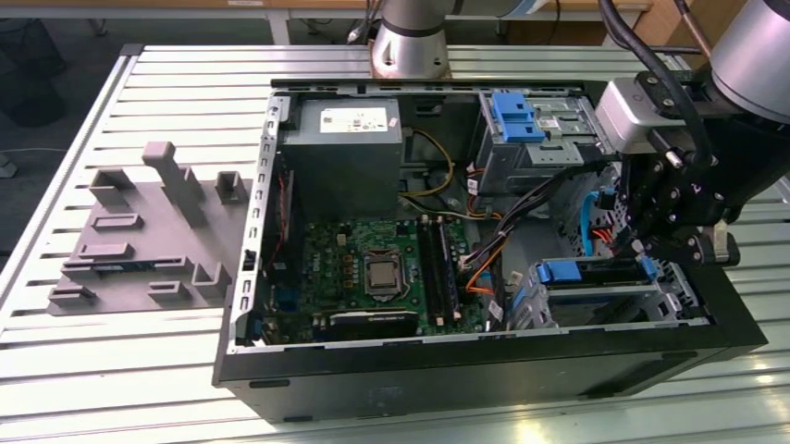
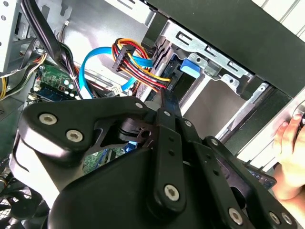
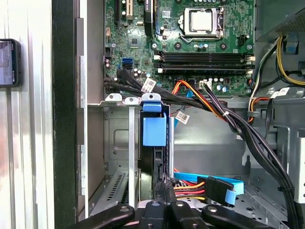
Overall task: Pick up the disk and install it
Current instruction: 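Insert the first disk wire, then insert the second disk wire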
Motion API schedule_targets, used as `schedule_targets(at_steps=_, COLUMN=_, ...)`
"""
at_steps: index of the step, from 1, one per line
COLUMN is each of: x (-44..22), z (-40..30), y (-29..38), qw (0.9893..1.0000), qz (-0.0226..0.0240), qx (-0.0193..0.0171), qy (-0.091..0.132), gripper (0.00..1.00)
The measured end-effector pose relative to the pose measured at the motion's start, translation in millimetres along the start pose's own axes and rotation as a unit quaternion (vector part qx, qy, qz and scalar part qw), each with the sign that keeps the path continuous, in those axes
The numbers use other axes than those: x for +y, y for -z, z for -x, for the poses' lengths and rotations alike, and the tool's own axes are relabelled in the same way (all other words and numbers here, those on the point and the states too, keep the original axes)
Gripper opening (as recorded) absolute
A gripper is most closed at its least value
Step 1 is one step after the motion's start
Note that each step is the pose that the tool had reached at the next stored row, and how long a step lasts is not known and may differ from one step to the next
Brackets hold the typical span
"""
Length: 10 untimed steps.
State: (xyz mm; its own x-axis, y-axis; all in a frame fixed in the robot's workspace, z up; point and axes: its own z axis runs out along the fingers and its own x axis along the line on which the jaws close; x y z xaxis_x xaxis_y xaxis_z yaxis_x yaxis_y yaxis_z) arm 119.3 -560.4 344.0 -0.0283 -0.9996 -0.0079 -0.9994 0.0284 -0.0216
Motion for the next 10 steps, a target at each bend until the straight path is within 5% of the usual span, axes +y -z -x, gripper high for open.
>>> schedule_targets(at_steps=10, x=0.0, z=0.0, y=0.0, qw=1.0, qz=0.0005, qx=0.0, qy=0.0, gripper=0.11)
